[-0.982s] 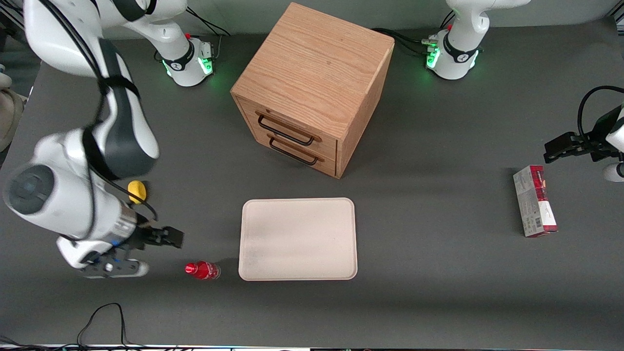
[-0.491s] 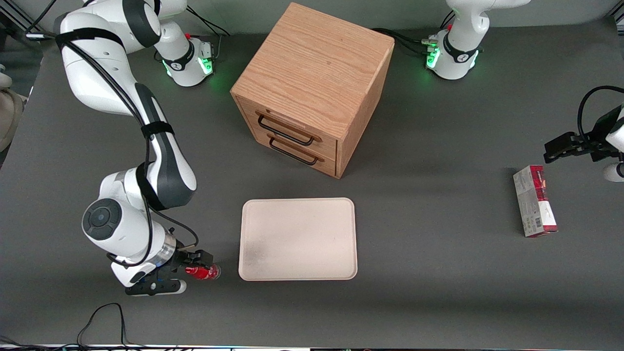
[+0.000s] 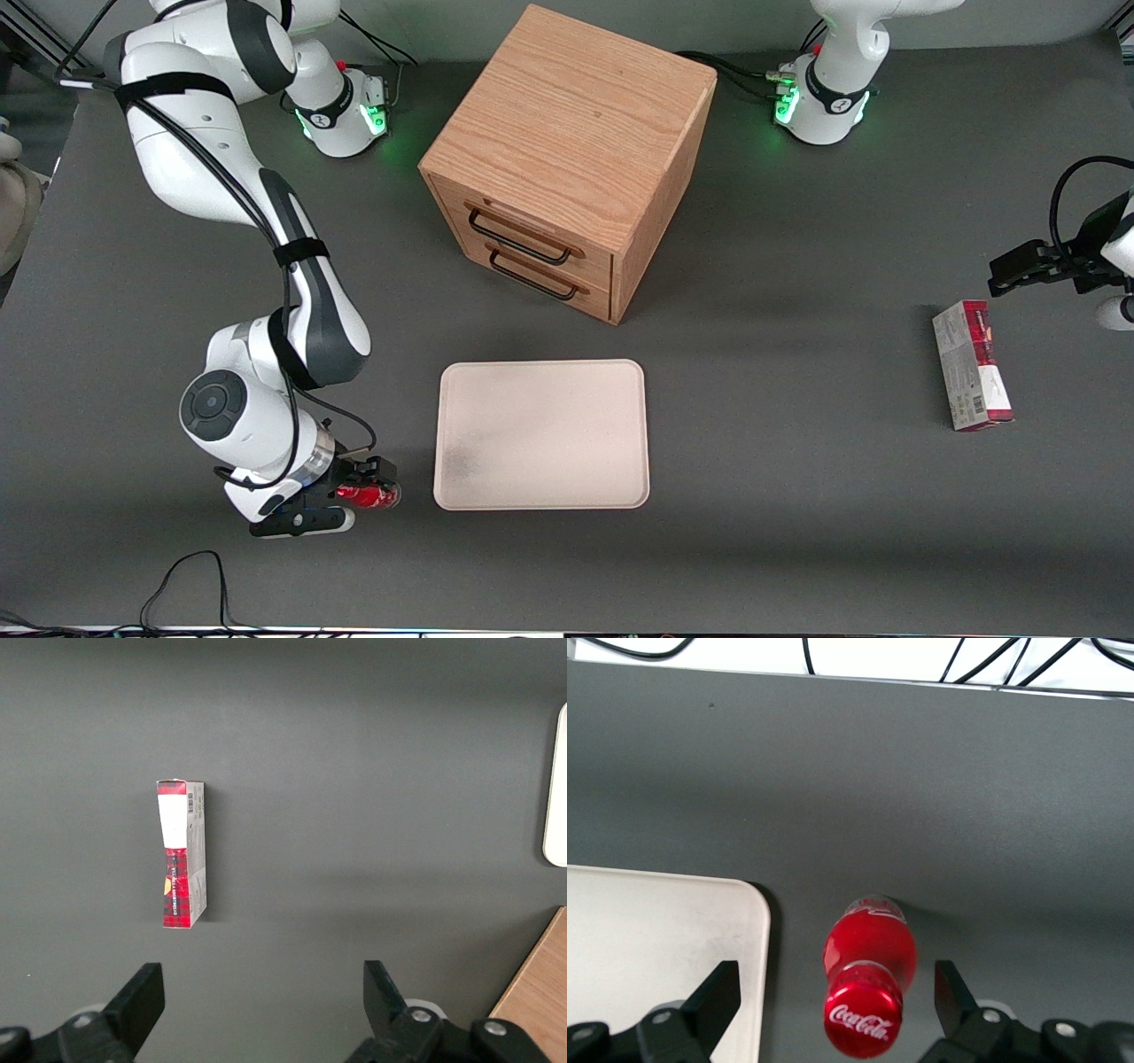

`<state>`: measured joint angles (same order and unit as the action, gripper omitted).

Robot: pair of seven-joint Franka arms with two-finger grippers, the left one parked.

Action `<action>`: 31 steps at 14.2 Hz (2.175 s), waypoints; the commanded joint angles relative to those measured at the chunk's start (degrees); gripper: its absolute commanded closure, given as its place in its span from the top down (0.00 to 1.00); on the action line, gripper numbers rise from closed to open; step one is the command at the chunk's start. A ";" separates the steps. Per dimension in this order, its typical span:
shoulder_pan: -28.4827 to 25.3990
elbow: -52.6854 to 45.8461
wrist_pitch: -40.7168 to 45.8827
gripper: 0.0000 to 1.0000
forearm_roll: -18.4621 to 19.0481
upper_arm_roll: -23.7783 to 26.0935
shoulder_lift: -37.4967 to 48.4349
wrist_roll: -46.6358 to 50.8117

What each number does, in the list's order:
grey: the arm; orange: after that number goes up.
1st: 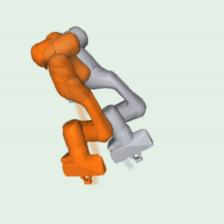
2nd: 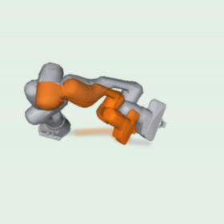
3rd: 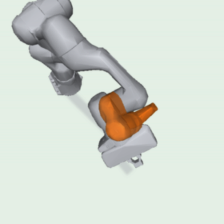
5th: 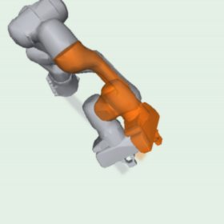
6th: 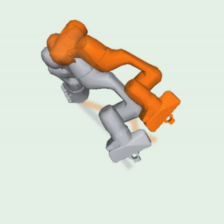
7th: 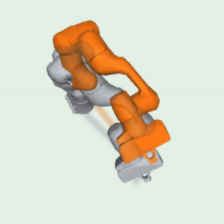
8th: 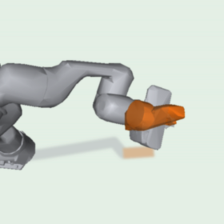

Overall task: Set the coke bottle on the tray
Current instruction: 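Close the right gripper around the red Coca-Cola bottle, then lift the bottle and carry it over the tray's edge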

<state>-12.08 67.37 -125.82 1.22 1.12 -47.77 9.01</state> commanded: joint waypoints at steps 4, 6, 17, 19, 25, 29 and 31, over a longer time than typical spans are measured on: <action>-0.13 1.19 -0.13 0.14 1.16 -0.24 0.30 -0.49; -0.05 1.19 0.57 0.00 0.72 -0.33 0.57 -0.48; 0.65 -0.57 14.44 0.00 0.54 -1.56 12.59 2.67; 1.01 -2.75 21.19 0.00 0.63 -1.74 15.32 2.77; -0.92 -5.05 19.22 0.00 0.54 3.70 16.30 17.42; -3.20 -5.05 16.92 0.00 1.24 6.08 14.73 19.91; -3.65 -4.61 13.43 0.00 2.29 6.08 12.62 19.91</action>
<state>-15.73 63.74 -109.24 2.11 7.07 -32.96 27.66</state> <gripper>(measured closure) 0.608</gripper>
